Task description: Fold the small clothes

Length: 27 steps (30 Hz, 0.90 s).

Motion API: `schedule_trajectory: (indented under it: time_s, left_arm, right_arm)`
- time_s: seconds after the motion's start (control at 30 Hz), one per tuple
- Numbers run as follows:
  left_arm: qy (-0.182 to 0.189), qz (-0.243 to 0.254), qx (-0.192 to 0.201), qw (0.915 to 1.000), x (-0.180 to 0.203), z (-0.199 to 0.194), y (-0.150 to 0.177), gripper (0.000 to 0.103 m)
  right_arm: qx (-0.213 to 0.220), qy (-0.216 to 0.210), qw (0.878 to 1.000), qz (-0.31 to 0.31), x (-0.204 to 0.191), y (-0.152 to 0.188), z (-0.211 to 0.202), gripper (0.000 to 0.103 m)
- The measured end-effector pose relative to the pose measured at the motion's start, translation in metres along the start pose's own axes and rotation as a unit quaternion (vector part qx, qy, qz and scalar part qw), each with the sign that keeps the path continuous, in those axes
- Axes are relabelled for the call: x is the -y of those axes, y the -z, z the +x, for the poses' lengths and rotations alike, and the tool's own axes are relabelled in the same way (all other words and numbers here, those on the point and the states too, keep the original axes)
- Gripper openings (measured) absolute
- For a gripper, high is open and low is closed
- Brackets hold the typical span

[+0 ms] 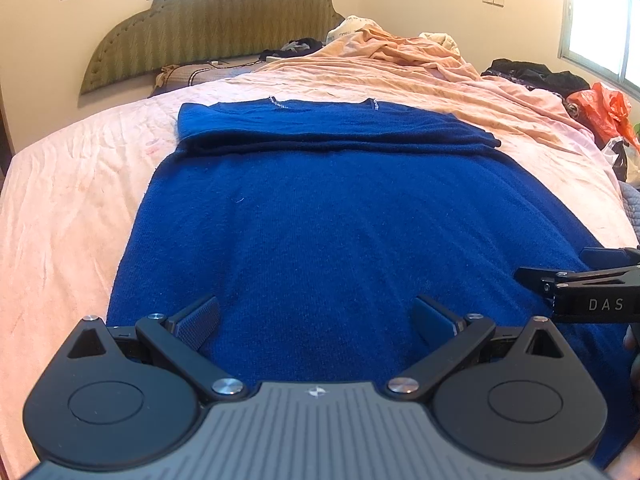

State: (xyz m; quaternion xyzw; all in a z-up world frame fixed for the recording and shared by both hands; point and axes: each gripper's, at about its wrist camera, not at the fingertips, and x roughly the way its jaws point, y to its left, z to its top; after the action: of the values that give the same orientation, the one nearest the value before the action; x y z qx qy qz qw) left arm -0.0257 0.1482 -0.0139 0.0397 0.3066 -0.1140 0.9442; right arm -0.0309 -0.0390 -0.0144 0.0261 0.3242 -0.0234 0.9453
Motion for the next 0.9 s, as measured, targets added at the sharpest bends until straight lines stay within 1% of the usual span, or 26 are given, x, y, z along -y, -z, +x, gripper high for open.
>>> schedule_trajectory:
  time_s: [0.23,0.9]
  left_arm:
    - [-0.006,0.010,-0.004,0.9999,0.0027,0.0011,-0.0007,0.103]
    - [-0.009,0.014,-0.006,0.9998,0.0043,0.0020,-0.0010,0.103]
  right_arm:
    - [0.000,0.000,1.000,0.000,0.0000,0.0000,0.0004,0.101]
    - [0.001,0.004,1.000,0.001,-0.0004,0.0047,-0.0055,0.101]
